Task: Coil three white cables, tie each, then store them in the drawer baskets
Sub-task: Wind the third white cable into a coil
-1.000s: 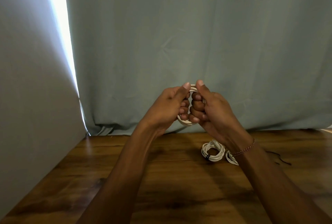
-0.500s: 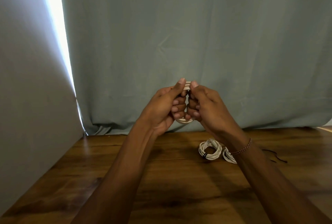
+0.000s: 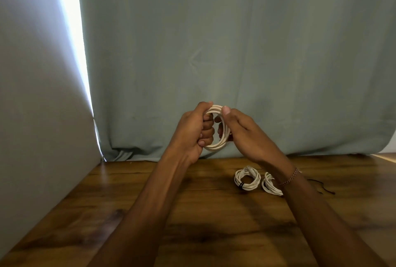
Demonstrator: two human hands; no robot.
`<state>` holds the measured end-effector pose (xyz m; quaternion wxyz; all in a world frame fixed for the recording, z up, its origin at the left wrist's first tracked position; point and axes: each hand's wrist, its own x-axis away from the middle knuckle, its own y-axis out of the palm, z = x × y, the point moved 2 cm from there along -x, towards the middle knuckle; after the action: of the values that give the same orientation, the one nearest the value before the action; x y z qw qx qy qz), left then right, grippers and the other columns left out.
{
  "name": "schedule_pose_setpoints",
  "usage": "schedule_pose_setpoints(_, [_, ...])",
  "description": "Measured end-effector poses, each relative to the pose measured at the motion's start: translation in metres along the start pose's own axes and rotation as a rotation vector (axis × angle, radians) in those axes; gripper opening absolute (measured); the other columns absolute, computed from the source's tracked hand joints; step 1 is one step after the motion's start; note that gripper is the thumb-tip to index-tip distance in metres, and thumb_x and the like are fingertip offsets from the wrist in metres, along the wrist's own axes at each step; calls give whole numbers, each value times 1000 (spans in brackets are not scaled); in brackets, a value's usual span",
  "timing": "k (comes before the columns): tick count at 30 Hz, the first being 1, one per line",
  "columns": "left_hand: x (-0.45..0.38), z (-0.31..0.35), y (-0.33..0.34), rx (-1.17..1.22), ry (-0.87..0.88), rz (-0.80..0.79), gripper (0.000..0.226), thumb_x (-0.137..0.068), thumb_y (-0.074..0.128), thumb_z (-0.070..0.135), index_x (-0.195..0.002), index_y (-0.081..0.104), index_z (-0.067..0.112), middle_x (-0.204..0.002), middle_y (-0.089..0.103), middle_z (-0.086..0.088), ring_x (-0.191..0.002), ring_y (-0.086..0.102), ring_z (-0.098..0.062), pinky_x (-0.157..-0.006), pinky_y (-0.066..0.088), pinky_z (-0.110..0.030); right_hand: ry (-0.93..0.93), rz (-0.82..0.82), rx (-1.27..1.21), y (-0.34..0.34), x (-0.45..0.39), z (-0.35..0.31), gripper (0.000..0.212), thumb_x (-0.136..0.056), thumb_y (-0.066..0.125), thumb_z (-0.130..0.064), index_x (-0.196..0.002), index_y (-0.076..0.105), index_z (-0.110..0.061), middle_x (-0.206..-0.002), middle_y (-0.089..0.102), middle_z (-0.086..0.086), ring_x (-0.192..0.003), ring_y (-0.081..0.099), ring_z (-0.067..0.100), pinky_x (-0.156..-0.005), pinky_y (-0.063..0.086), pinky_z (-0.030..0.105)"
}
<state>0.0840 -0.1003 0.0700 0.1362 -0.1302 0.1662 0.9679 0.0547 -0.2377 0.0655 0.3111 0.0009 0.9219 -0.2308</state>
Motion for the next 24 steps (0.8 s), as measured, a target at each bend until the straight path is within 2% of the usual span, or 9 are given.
schedule_pose_setpoints(4, [0, -8, 4, 55, -38, 0, 45, -101, 51, 30, -59, 39, 21, -52, 23, 4, -39, 18, -8, -37, 15, -21, 45, 16, -30, -20, 9, 5, 60, -96, 27, -68, -114, 66, -26, -102, 72, -1, -96, 70, 12, -92, 58, 37])
schedule_pose_setpoints(7, [-1, -17, 14, 80, -61, 7, 43, -101, 50, 30, -61, 38, 21, -53, 23, 4, -37, 18, -8, -35, 15, -20, 88, 67, -40, -42, 14, 10, 50, -104, 32, -55, -119, 67, -21, -106, 73, 0, -99, 69, 14, -92, 58, 37])
schedule_pose_setpoints(11, [-1, -33, 35, 85, -74, 0, 41, -101, 50, 29, -62, 39, 20, -52, 24, 4, -38, 19, -8, -36, 16, -20, 120, 91, 35, -63, 26, 16, 41, -108, 36, -41, -120, 67, -16, -107, 72, 2, -98, 69, 17, -89, 59, 34])
schedule_pose_setpoints(18, [1, -67, 86, 96, -129, -62, 40, -100, 50, 33, -62, 42, 20, -51, 27, 5, -38, 21, -8, -36, 19, -21, 233, 214, 59, -116, 55, 42, 35, -109, 37, -32, -120, 65, -13, -106, 71, 4, -98, 69, 20, -87, 59, 36])
schedule_pose_setpoints(24, [-6, -99, 126, 125, -209, -104, 39, -98, 47, 33, -62, 41, 20, -49, 26, 5, -36, 20, -8, -35, 18, -20, 367, 321, 93, -166, 93, 86, 31, -109, 38, -24, -120, 65, -12, -107, 69, 2, -96, 68, 16, -78, 56, 27])
